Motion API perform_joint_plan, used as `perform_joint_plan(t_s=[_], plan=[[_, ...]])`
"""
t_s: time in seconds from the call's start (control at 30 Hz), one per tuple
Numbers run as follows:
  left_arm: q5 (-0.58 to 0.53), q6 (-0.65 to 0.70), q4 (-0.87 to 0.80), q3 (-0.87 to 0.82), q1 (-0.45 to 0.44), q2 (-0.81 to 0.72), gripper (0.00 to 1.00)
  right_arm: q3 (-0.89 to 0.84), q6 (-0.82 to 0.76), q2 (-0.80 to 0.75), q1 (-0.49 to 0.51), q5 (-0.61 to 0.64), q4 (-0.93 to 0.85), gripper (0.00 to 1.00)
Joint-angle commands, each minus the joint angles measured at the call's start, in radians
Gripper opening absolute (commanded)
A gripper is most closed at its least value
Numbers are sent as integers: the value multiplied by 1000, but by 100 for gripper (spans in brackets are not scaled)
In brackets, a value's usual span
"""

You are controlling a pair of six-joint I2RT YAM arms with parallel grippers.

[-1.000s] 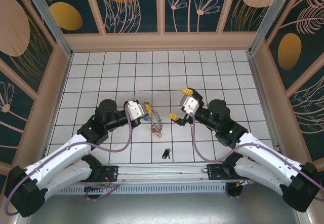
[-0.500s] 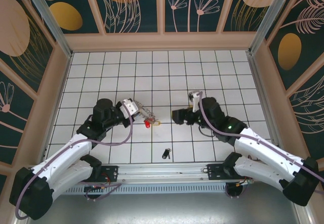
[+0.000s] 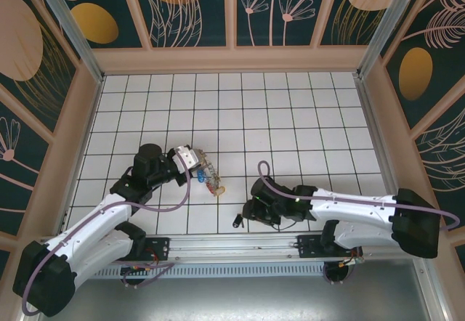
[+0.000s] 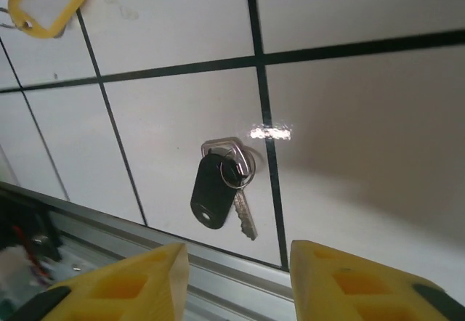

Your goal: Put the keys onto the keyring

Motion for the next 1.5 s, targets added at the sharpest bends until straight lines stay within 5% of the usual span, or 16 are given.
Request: perform_joint_plan(t_s=[0.0,0.07,0.27,0.93,1.47], plan=[[40,9,39,15,4,-14,0,-145,379,-115,1,-7,197,37],[41,4,25,22,4,-8,0,-212,478,-189,23,41,239,30],[51,-8,28,26,4,18,0,-204,527,-165,24,28,255,33],[71,-19,20,32,5,22,0,-125,512,104,-11,-55,398,29],[61,-16,14,32,4,10,0,-121,473,151,-52,-57,365,24]])
